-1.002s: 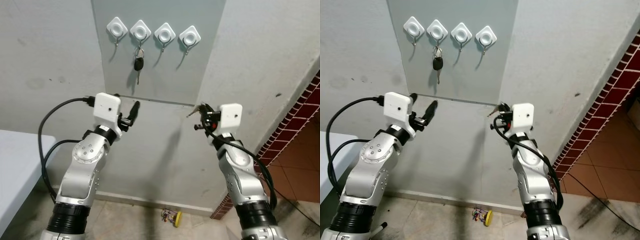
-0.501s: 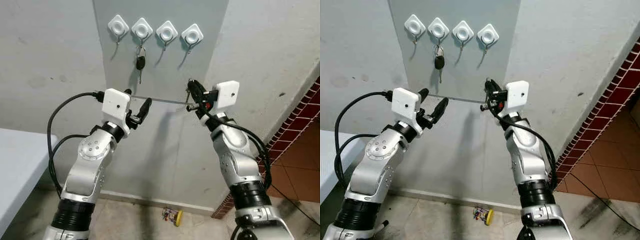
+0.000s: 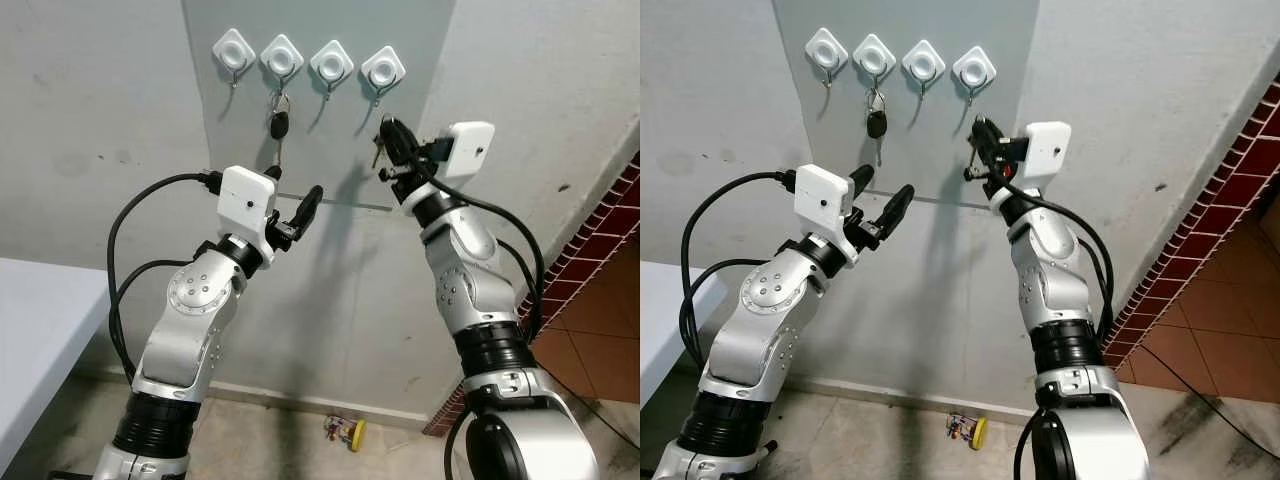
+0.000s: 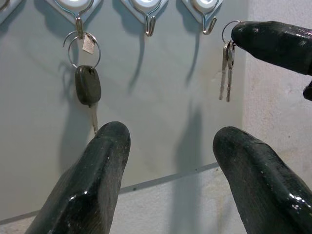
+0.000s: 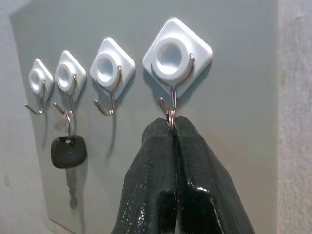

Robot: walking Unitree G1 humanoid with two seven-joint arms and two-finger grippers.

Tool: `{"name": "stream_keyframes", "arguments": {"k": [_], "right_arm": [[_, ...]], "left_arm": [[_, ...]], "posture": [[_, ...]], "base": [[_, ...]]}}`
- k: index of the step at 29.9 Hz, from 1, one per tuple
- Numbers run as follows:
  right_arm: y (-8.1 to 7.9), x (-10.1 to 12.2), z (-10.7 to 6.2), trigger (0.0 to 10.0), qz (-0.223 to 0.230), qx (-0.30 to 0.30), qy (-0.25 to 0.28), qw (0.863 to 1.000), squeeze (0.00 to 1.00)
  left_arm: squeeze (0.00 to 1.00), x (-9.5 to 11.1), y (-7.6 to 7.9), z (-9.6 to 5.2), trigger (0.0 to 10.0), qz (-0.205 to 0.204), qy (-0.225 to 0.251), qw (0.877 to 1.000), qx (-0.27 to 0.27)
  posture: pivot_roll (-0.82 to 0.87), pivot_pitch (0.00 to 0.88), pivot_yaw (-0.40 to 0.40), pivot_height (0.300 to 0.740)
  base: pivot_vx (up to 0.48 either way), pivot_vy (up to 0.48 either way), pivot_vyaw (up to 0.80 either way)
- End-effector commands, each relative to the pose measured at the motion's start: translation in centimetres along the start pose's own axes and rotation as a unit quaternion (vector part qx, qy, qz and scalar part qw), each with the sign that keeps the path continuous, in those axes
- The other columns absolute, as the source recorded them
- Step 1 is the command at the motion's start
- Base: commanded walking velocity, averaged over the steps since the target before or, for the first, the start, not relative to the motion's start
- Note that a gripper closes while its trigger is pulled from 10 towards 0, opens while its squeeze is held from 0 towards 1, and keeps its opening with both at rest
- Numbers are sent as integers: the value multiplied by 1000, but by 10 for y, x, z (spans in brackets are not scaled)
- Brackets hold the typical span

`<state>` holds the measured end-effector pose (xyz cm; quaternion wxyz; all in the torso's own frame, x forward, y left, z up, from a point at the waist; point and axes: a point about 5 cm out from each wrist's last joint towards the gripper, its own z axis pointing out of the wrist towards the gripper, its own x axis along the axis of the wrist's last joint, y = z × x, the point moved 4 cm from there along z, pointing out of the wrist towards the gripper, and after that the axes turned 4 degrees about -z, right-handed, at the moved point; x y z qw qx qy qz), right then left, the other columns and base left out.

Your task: Hang keys on a hook

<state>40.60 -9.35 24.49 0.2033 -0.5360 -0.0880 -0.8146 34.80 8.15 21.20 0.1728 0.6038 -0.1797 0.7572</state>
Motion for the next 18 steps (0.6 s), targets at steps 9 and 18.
{"name": "stream_keyframes", "arguments": {"k": [9, 18], "right_arm": [[0, 5, 12, 10000, 5, 17, 5, 1000, 0], [-2, 10, 18, 10000, 18, 22, 22, 999, 0]], "left_arm": [[0, 4, 2, -3, 10000, 2, 2, 1000, -4], [0, 4, 3, -3, 10000, 3, 3, 1000, -4]], "posture": [[-99, 0, -42, 740], [-96, 0, -48, 740]], "base": [[0, 0, 0], [0, 0, 0]]}}
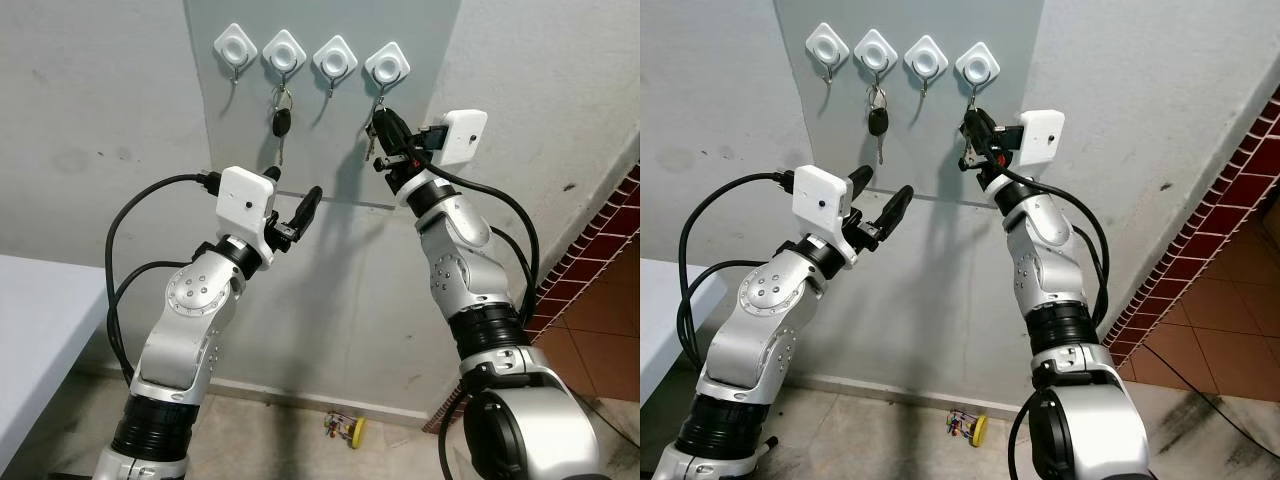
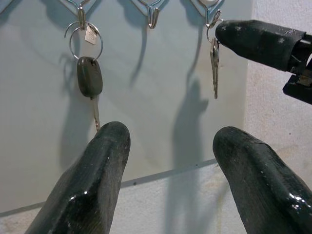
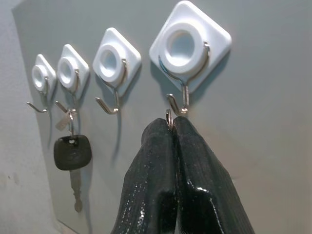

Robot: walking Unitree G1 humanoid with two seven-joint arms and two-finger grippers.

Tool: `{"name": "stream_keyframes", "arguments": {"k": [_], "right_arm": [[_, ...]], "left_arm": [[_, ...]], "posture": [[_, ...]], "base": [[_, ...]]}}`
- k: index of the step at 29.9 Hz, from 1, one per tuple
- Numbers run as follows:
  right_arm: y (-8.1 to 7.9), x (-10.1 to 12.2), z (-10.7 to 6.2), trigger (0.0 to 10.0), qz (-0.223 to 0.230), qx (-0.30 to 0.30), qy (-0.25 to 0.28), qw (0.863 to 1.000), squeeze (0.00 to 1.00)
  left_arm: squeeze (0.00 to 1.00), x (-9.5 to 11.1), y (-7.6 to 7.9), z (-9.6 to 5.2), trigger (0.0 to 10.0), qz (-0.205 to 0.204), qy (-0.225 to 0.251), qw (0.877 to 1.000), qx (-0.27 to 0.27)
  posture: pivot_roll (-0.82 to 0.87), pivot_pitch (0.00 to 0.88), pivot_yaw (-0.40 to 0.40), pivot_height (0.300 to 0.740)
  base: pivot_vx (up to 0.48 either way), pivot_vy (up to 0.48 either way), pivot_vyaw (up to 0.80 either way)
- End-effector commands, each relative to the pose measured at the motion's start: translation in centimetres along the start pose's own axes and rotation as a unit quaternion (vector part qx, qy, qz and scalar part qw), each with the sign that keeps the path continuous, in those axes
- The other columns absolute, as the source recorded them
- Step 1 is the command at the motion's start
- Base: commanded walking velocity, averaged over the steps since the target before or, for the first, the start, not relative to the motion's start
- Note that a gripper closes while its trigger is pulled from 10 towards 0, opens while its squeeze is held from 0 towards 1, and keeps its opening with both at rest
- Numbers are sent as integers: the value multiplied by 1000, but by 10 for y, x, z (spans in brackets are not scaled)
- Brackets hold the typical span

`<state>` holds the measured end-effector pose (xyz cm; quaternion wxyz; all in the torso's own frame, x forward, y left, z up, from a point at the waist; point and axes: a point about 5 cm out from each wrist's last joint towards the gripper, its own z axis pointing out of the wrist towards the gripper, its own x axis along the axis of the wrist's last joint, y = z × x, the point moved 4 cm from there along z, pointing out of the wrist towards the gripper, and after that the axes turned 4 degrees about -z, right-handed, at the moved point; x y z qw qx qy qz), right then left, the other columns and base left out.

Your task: Hang keys on a hook

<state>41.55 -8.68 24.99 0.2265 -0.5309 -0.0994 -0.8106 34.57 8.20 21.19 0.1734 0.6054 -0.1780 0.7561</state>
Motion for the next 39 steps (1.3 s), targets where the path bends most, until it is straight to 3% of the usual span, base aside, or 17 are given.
{"name": "stream_keyframes", "arguments": {"k": [1, 12, 29, 39], "right_arm": [[0, 11, 6, 10000, 5, 0, 20, 1000, 0], [4, 18, 8, 10000, 25, -5, 41, 999, 0], [0, 7, 1, 10000, 39, 22, 17, 999, 0], [-2, 11, 1, 10000, 51, 27, 32, 998, 0]], "left_arm": [[0, 3, 2, -1, 10000, 5, 4, 1000, -5], [0, 3, 4, -1, 10000, 5, 3, 1000, -8], [0, 3, 4, 0, 10000, 5, 3, 1000, -7], [0, 3, 2, 0, 10000, 5, 3, 1000, -4]], "posture": [[-96, 0, -48, 740], [-95, 0, -49, 740], [-101, 0, -49, 740], [-100, 0, -48, 740]], "base": [[0, 0, 0], [0, 0, 0], [0, 0, 0], [0, 0, 0]]}}
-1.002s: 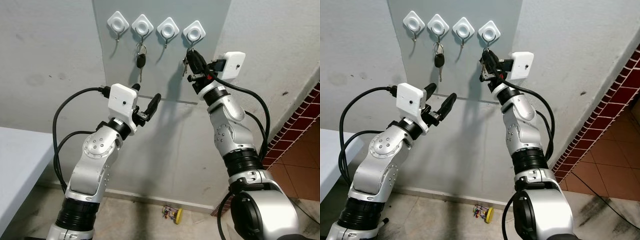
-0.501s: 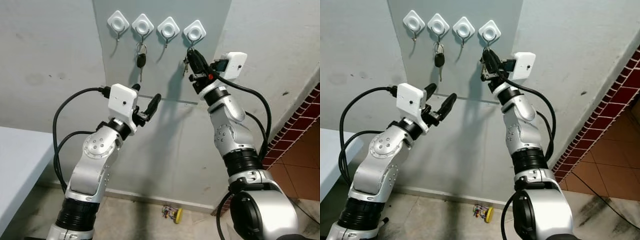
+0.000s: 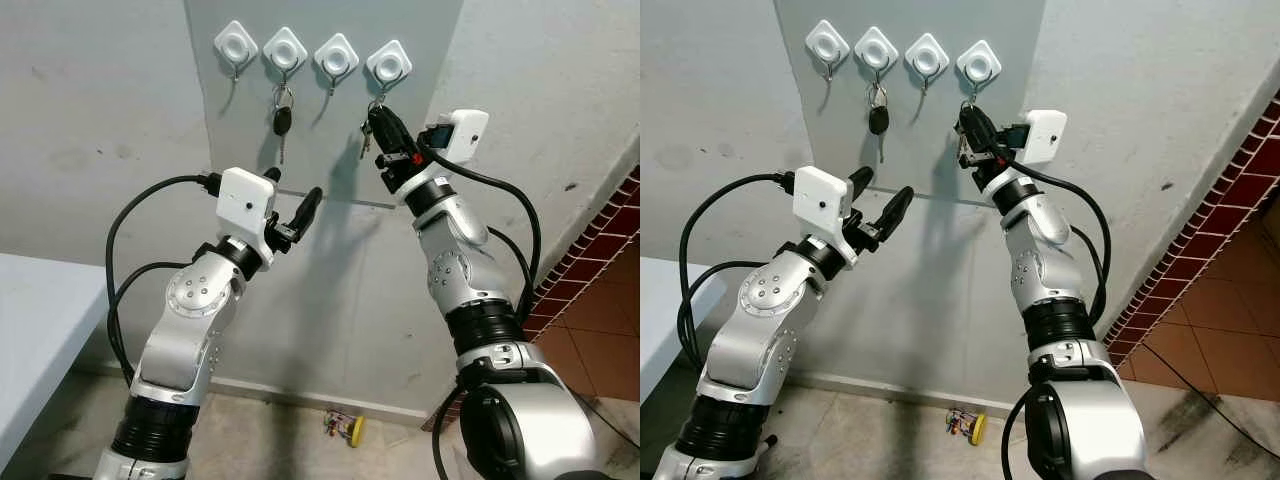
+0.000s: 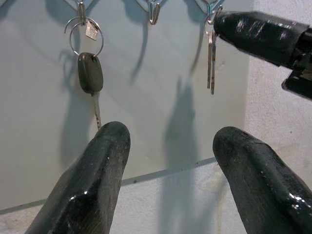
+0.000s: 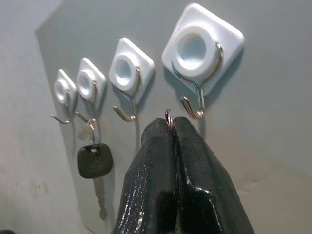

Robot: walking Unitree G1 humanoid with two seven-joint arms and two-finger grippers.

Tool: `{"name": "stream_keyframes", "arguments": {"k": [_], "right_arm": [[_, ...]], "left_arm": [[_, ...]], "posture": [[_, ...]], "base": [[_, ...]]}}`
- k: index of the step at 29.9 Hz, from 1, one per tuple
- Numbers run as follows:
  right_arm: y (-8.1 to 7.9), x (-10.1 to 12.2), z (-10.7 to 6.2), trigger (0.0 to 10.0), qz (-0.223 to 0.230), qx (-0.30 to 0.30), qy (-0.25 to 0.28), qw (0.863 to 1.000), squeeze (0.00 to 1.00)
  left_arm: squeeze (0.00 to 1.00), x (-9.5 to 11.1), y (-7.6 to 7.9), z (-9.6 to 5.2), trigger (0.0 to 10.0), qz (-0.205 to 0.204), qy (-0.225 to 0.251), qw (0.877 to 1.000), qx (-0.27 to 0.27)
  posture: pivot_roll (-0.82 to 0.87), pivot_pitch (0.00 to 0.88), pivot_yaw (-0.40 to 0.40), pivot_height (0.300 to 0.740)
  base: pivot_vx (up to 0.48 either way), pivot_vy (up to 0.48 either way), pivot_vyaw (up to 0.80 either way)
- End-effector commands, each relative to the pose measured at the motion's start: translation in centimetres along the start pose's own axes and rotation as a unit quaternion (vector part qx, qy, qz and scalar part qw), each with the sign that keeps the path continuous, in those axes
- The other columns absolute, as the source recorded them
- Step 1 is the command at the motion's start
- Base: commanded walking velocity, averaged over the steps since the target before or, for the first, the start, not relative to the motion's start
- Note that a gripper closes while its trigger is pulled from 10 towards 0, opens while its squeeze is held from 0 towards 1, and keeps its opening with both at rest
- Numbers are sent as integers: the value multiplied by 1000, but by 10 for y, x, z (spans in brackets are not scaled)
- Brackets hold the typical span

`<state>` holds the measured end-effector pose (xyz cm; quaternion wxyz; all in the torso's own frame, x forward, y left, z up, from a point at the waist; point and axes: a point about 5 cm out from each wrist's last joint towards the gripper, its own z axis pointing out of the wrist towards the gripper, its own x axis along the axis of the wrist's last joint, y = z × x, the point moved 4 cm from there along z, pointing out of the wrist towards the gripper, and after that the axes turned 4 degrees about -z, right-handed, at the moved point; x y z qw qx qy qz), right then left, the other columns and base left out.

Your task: Hang keys on a hook

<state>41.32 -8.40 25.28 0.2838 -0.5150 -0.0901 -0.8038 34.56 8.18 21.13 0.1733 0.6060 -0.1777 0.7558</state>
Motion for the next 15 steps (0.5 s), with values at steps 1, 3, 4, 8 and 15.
{"name": "stream_keyframes", "arguments": {"k": [1, 3, 4, 8, 15], "right_arm": [[1, 10, 0, 10000, 4, 1, 21, 1000, 0], [1, 14, 1, 10000, 11, 3, 30, 999, 0], [1, 15, 1, 10000, 15, 4, 33, 999, 0], [2, 17, 2, 10000, 30, -1, 36, 999, 0], [7, 15, 3, 10000, 82, -23, 34, 996, 0]], "left_arm": [[0, 4, 2, 0, 10000, 6, 3, 1000, -4], [0, 4, 1, 0, 10000, 6, 3, 1000, -3], [0, 4, 1, 0, 10000, 7, 3, 1000, -3], [0, 3, 1, 0, 10000, 8, 2, 1000, -3], [0, 4, 0, 1, 10000, 8, 3, 1000, -2]], "posture": [[-100, 0, -48, 740], [-100, 0, -47, 740], [-100, 0, -47, 740], [-99, 0, -46, 740], [-97, 0, -46, 740]], "base": [[0, 0, 0], [0, 0, 0], [0, 0, 0], [0, 0, 0], [0, 0, 0]]}}
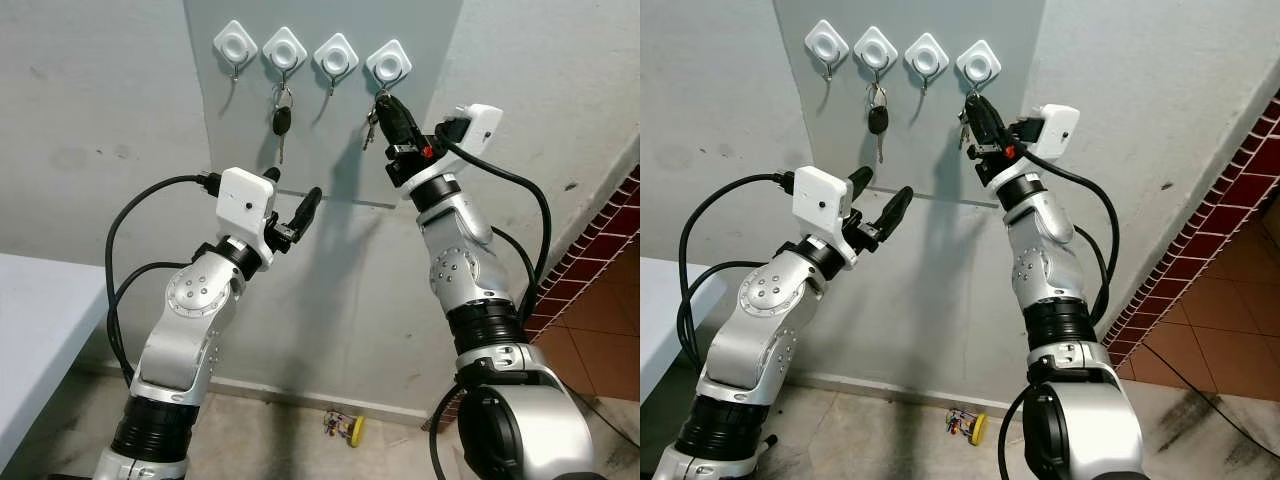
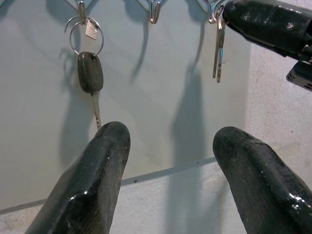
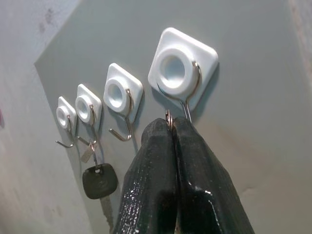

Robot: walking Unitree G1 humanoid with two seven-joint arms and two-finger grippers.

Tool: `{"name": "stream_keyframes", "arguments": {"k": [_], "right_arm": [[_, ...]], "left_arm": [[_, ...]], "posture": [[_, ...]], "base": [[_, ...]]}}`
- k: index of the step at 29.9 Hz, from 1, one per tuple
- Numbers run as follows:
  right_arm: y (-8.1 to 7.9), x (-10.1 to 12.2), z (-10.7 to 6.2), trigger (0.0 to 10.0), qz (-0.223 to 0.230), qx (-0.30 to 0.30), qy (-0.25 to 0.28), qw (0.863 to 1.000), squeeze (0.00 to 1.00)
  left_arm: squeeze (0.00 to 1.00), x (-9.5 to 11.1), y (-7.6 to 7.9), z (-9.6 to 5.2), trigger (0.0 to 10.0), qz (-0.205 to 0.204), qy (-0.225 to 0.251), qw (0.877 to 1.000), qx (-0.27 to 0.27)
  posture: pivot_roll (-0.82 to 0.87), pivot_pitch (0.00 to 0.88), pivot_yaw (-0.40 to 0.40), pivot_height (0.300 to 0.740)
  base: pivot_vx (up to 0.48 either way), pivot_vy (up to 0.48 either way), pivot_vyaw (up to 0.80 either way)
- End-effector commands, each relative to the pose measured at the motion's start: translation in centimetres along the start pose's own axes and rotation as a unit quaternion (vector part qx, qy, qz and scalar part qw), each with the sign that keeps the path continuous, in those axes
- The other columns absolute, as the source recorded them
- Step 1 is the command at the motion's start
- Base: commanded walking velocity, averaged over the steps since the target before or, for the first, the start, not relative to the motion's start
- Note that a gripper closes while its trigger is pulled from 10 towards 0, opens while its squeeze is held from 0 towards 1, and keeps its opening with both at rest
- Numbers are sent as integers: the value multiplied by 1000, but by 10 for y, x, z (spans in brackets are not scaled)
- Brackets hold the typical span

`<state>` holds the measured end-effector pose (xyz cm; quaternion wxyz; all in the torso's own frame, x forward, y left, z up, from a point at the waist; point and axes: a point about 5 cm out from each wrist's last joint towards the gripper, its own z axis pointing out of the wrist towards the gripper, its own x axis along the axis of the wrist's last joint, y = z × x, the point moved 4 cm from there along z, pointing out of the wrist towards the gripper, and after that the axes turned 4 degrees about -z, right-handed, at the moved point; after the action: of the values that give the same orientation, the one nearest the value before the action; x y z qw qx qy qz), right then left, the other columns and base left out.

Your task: Hang keys on a hook

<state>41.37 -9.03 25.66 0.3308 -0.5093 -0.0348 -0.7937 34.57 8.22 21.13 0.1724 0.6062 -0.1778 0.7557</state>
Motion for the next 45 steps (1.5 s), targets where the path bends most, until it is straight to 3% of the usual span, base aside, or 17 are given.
{"name": "stream_keyframes", "arguments": {"k": [1, 14, 15, 16, 17, 29, 35, 45], "right_arm": [[1, 10, 4, 10000, 14, -5, 14, 1000, 0], [13, 0, 2, 10000, 84, -49, -7, 995, 0], [12, -1, 1, 10000, 82, -48, -7, 995, 294], [12, -1, 1, 10000, 82, -48, -7, 995, 294], [12, -1, 0, 10000, 65, -44, -6, 997, 1000], [9, -11, -12, 10000, 21, -31, -17, 999, 1000], [13, -27, -28, 10000, -2, -42, -43, 998, 1000], [19, -40, -47, 10000, -25, -60, -64, 996, 1000]], "left_arm": [[0, 4, 1, 1, 10000, 7, 3, 1000, -2], [0, 6, -4, 0, 10000, 8, 4, 1000, 8], [0, 5, -4, 0, 10000, 8, 4, 1000, 8], [0, 5, -4, 0, 10000, 8, 4, 1000, 8], [0, 5, -4, 0, 10000, 10, 3, 1000, 9], [0, 1, -11, -2, 10000, 25, -2, 999, 32], [0, -7, -20, -5, 10000, 38, -7, 997, 67], [0, -29, -31, -15, 10000, -15, -30, 994, 101]], "posture": [[-97, 0, -46, 740], [-94, 0, -44, 740], [-94, 0, -44, 740], [-94, 0, -44, 740], [-94, 0, -44, 740], [-94, 0, -44, 740], [-94, 0, -45, 740], [-93, 0, -45, 740]], "base": [[0, 0, 0], [0, 0, 0], [0, 0, 0], [0, 0, 0], [0, 0, 0], [0, 0, 0], [0, 0, 0], [0, 0, 0]]}}
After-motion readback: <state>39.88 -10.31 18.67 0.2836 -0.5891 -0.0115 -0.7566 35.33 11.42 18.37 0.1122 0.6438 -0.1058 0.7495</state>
